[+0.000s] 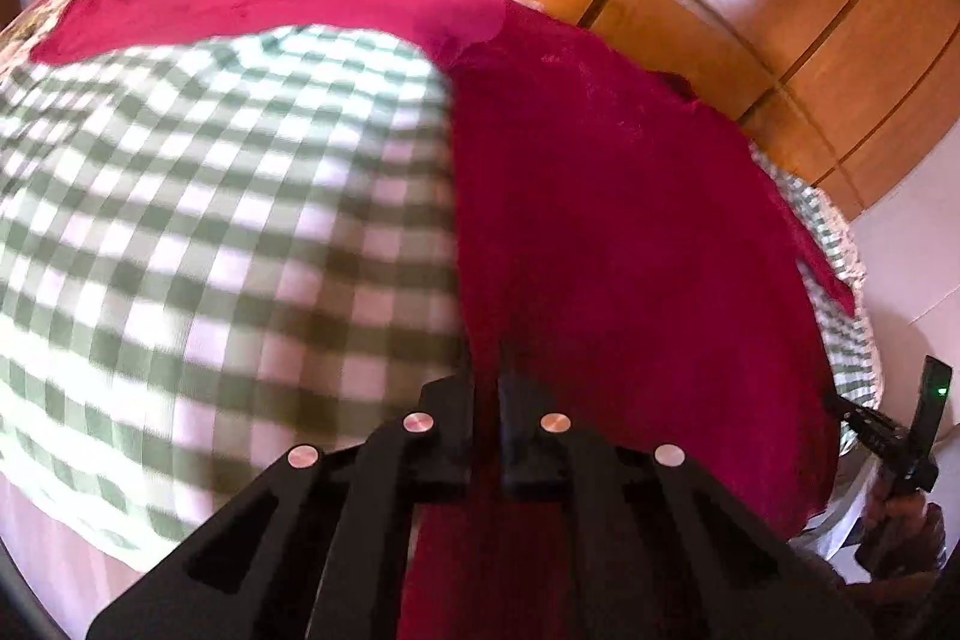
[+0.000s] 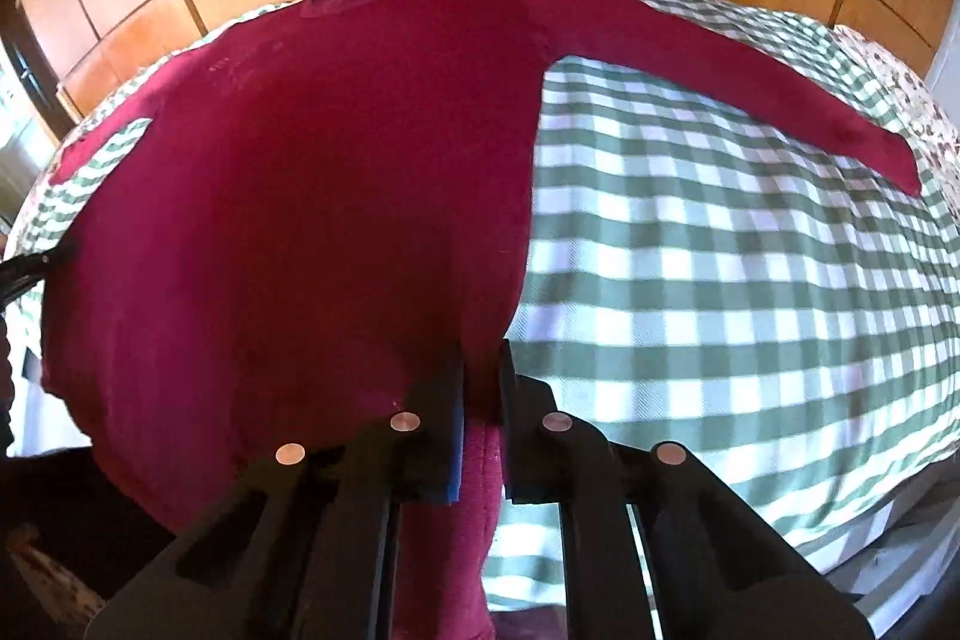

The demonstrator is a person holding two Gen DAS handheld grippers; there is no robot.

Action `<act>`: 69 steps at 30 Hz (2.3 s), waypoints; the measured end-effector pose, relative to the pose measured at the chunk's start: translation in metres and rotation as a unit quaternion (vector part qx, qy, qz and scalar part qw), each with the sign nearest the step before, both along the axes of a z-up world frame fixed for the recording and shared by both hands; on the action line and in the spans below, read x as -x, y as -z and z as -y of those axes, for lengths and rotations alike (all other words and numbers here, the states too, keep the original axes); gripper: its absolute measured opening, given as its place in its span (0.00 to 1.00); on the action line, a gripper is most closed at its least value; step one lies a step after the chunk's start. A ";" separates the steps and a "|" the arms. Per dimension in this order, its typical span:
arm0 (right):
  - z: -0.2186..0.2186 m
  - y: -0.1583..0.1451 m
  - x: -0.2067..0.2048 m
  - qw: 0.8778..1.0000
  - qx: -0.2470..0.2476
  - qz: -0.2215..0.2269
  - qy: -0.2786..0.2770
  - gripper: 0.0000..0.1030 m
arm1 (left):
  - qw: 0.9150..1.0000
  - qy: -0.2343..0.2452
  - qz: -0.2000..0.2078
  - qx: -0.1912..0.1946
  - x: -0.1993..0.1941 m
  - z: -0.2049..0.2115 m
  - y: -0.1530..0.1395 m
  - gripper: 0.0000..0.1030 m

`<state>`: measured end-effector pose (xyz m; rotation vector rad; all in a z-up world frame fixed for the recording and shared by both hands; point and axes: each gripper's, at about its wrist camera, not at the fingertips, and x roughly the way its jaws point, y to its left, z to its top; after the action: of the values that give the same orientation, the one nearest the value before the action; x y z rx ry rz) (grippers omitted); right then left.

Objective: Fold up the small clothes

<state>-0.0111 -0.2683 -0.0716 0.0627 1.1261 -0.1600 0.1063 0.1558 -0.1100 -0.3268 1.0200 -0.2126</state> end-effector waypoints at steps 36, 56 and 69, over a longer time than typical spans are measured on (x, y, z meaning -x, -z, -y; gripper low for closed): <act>0.293 -0.069 -0.115 0.919 -0.066 0.170 0.349 0.06 | 0.995 0.074 0.041 -0.054 -0.076 0.129 -0.012 0.59; -0.061 -0.073 -0.287 0.966 -0.190 0.152 -0.092 0.17 | 0.998 0.023 0.048 0.038 -0.112 0.084 -0.029 0.59; 0.051 -0.062 -0.179 0.977 -0.147 0.148 0.043 0.43 | 0.997 -0.029 0.021 0.068 -0.194 0.072 -0.015 0.57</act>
<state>0.1679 -0.3197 -0.0100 0.3878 0.8412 -0.0572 0.3003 0.0840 -0.0948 -0.4721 0.9556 -0.2366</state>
